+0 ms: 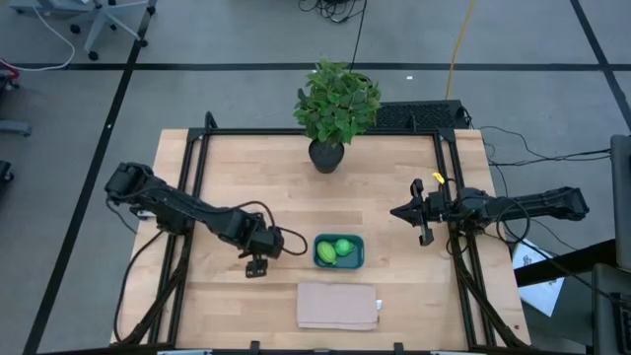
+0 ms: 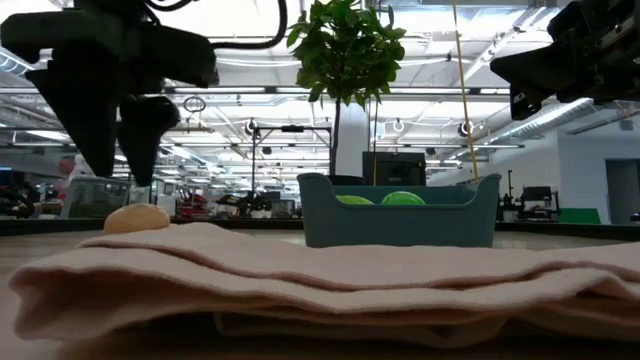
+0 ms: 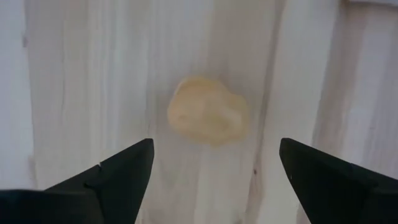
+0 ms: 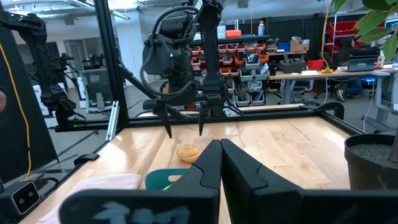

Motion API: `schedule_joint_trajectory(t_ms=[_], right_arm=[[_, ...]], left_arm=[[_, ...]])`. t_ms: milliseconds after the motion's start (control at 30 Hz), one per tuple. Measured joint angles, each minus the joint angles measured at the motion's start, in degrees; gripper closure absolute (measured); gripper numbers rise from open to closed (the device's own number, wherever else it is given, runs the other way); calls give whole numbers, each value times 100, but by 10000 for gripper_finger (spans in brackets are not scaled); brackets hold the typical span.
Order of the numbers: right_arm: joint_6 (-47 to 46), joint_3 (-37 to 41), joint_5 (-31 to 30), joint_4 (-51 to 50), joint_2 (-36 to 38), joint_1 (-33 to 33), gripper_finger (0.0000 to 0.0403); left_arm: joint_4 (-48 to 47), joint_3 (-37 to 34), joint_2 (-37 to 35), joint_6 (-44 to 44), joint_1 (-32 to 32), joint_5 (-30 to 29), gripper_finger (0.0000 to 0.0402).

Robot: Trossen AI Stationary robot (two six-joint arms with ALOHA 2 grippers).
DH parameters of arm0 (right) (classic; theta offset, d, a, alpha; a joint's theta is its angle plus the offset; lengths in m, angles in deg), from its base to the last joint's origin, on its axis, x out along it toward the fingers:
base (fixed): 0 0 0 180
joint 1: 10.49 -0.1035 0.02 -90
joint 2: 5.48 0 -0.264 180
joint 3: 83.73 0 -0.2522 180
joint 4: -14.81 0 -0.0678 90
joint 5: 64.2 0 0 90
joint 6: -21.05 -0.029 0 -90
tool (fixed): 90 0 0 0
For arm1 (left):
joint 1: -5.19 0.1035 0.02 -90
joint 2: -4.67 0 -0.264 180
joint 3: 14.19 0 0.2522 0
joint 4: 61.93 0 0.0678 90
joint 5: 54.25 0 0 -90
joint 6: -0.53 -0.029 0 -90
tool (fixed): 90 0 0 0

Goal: Pick and placing Produce into tupperware
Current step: Put the brown potato into the blue bin

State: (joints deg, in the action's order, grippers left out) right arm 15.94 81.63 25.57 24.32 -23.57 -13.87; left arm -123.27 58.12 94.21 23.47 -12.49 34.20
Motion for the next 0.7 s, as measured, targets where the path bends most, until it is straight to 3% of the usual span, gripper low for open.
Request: schedule_joint_trajectory(t_ms=[233,533,700], right_arm=[[0,0,0,0,0,2,403],[0,1,0,-1,0,1,403],[0,2,0,0,0,2,403]], left_arm=[[273,0,0,-1527,-73,-156,48],[271,0,0,-4675,-303,-1502,48],[255,0,0,-5687,-480,-1971,48]])
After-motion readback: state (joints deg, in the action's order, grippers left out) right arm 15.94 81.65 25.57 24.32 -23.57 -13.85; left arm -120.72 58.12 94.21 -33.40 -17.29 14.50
